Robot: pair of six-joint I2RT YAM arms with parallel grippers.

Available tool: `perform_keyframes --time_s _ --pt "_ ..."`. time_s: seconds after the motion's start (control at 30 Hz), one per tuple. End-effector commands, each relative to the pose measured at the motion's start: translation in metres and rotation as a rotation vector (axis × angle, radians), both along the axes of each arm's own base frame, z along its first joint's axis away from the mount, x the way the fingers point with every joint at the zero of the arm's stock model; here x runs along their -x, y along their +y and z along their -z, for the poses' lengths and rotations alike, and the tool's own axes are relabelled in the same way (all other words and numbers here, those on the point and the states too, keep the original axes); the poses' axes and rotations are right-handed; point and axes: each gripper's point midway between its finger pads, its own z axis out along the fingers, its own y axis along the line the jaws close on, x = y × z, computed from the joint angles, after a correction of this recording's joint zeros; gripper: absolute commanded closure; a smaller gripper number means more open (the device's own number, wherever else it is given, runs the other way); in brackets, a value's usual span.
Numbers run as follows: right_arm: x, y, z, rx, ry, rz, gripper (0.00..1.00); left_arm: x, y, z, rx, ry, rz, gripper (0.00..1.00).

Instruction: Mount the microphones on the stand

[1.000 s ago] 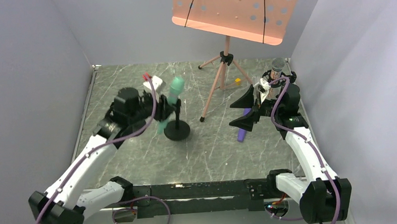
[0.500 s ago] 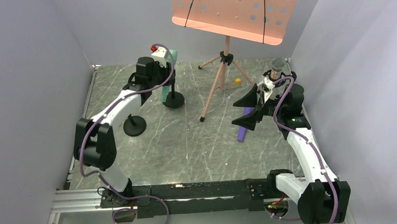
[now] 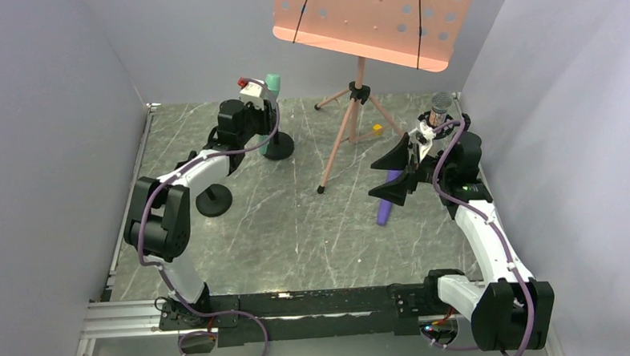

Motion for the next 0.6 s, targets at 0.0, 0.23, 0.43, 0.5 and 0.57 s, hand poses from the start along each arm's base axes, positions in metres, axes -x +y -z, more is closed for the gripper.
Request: perform_keyframes --time_s 0.0,0.23,0.43,0.5,0.57 --pt "-0.002 -0.001 -0.005 0.005 -0.06 -0.022 0.0 0.01 -0.002 -0.047 0.07 -0.112 0.035 0.49" --pt "-0.004 -0.005 -0.004 0.007 -0.062 -0.005 0.0 0.021 0.003 -0.07 0.09 -0.087 0.034 0.06" --pt "-0.007 -0.01 -0.005 0.007 -0.066 0.015 0.0 0.035 0.012 -0.1 0.08 -0.079 0.016 0.01" --pt "-0.007 -0.012 -0.005 0.007 -0.07 0.019 0.0 0.044 0.017 -0.112 0.074 -0.09 0.006 0.01" --pt "-0.007 -0.013 -0.006 0.008 -0.076 0.025 0.0 0.056 0.022 -0.124 0.068 -0.102 0.001 0.01"
